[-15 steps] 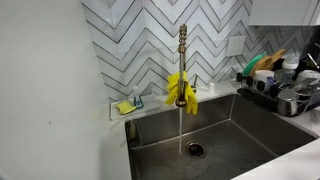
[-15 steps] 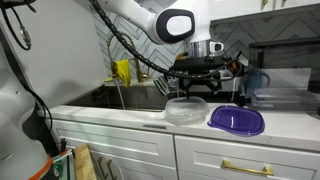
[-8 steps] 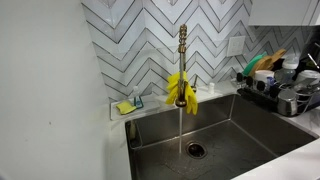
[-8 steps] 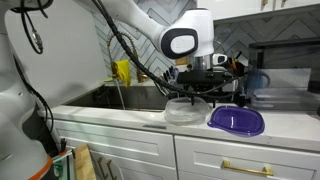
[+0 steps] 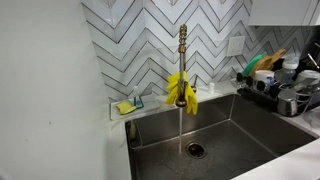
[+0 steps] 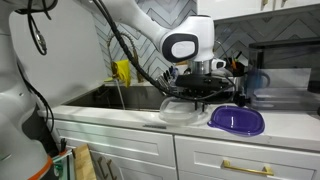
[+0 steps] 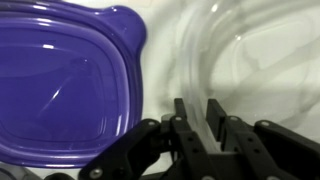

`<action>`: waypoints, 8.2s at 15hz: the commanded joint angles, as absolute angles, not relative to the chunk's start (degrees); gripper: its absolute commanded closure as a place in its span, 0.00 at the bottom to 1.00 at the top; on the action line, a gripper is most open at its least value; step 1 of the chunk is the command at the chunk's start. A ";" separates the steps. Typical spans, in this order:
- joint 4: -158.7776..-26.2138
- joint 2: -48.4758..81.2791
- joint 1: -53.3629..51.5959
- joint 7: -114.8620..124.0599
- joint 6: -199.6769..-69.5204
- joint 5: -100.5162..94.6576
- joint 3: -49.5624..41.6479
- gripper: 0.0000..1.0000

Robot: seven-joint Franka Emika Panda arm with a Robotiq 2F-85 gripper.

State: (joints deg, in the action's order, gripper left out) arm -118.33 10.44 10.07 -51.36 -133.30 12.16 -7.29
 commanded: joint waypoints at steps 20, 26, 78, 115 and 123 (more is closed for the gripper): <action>-112.32 -10.65 0.69 -47.70 -86.79 4.85 -1.03 0.99; -108.90 -10.43 -2.57 -44.79 -84.53 5.95 0.69 0.95; -121.04 15.08 -12.72 -31.91 -147.64 33.99 21.46 0.99; -115.89 -2.98 -19.33 1.61 -128.51 -89.58 20.86 0.99; -115.87 -1.79 -19.45 10.46 -122.65 -91.03 20.68 0.99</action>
